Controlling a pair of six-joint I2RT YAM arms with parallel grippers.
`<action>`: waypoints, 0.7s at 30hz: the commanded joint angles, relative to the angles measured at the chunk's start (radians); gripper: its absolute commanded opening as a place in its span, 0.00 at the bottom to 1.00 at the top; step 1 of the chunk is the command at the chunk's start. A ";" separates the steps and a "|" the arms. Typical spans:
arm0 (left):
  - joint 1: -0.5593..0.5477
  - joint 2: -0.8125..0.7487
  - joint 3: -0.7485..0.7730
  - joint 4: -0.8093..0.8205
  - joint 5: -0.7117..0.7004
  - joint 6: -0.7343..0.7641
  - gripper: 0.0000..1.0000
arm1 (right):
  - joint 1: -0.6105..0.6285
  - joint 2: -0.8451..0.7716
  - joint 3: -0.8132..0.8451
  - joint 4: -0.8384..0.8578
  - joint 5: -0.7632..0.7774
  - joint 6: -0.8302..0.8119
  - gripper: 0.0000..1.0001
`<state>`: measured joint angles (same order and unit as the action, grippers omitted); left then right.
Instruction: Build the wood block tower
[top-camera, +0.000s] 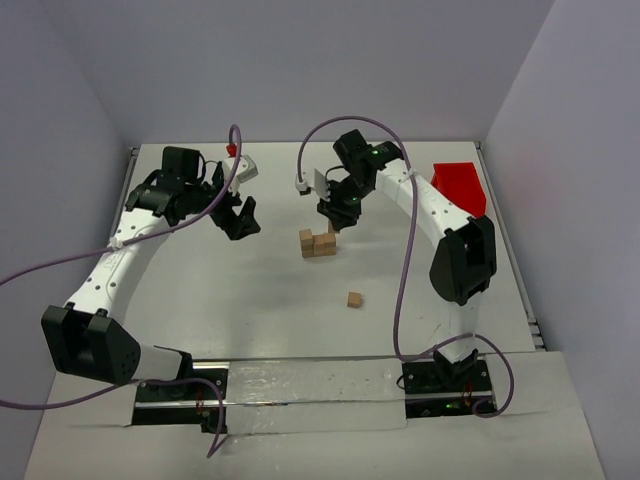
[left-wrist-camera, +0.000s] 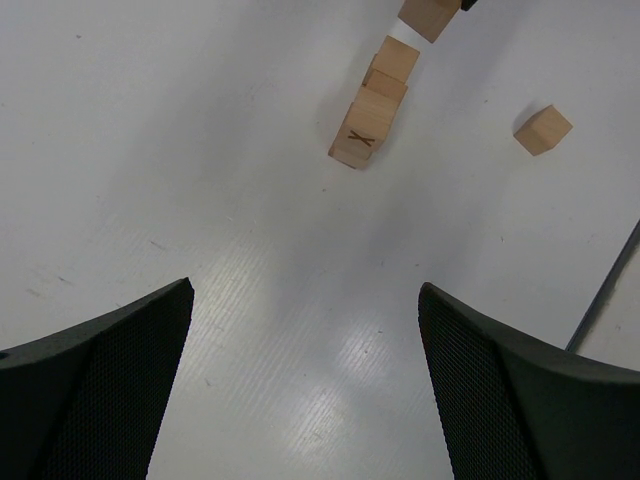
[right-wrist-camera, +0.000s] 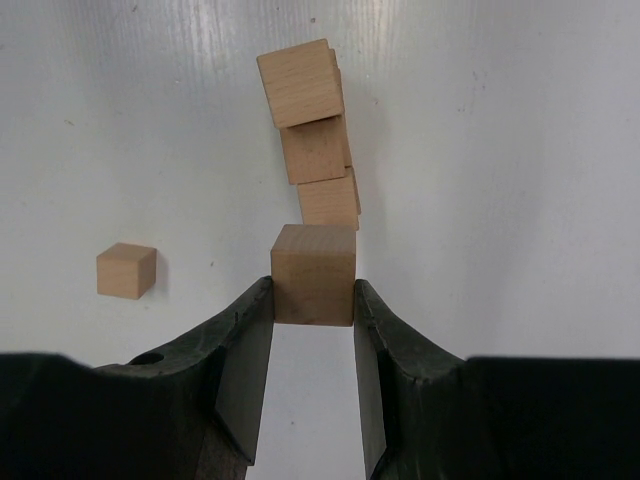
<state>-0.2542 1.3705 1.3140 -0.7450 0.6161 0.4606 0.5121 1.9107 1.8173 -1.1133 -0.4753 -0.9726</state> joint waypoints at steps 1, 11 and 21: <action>0.011 0.004 0.005 0.009 0.041 0.022 0.99 | 0.002 0.037 0.071 -0.053 -0.044 -0.020 0.00; 0.020 0.002 0.001 0.013 0.040 0.016 0.99 | 0.035 0.072 0.082 -0.036 -0.032 -0.032 0.01; 0.027 0.001 -0.003 0.014 0.047 0.016 0.99 | 0.061 0.072 0.056 0.002 -0.023 -0.076 0.01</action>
<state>-0.2374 1.3754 1.3128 -0.7448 0.6195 0.4652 0.5600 1.9903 1.8534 -1.1338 -0.4908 -1.0133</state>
